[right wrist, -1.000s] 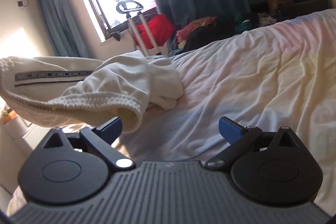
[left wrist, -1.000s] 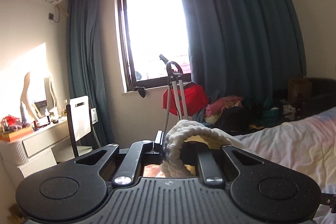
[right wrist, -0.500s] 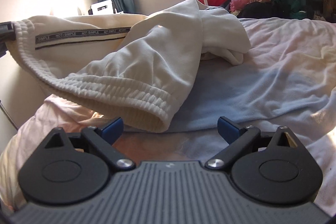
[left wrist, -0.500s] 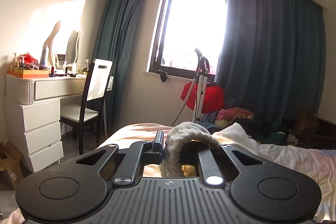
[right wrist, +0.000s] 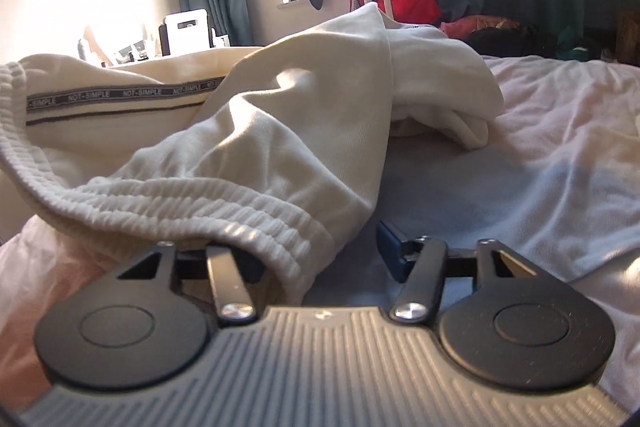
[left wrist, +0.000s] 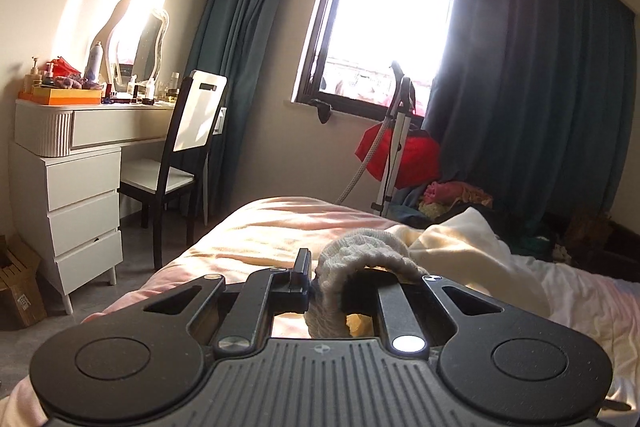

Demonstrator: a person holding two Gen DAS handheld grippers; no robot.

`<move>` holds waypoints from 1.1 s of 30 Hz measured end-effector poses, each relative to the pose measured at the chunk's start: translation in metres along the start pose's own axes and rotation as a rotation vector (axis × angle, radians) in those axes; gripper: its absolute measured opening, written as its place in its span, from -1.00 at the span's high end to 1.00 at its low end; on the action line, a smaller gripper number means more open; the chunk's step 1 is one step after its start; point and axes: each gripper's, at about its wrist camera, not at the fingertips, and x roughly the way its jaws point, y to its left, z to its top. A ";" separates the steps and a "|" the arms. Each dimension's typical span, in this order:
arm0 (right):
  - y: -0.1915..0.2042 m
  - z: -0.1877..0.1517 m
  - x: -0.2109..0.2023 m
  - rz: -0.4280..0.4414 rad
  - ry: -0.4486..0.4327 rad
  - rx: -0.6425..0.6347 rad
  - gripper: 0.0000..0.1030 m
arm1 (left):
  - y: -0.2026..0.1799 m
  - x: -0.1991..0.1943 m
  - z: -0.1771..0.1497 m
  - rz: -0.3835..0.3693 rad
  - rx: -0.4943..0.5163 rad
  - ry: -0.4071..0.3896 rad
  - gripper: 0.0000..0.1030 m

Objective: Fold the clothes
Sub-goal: 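Lift the cuff with the left gripper while the right gripper grasps the other cuff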

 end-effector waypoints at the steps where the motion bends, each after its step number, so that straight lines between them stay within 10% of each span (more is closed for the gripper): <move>1: 0.001 0.001 -0.002 -0.008 -0.004 -0.012 0.16 | 0.004 0.002 -0.001 -0.007 0.001 0.014 0.75; 5: 0.002 0.016 -0.019 -0.037 -0.045 -0.006 0.54 | 0.015 0.012 -0.004 -0.028 0.021 0.065 0.73; 12: 0.001 0.050 -0.080 -0.086 -0.189 0.012 0.64 | 0.020 0.040 -0.029 -0.031 0.088 0.296 0.46; 17: 0.032 0.053 -0.134 -0.149 -0.297 -0.205 0.64 | 0.020 0.048 -0.047 -0.082 0.118 0.430 0.26; 25: 0.050 0.019 -0.105 -0.174 -0.078 -0.334 0.64 | 0.036 0.049 -0.052 0.062 0.017 0.612 -0.26; 33: 0.047 0.012 -0.096 -0.198 0.002 -0.314 0.64 | 0.042 -0.004 -0.029 0.073 -0.148 0.536 -0.64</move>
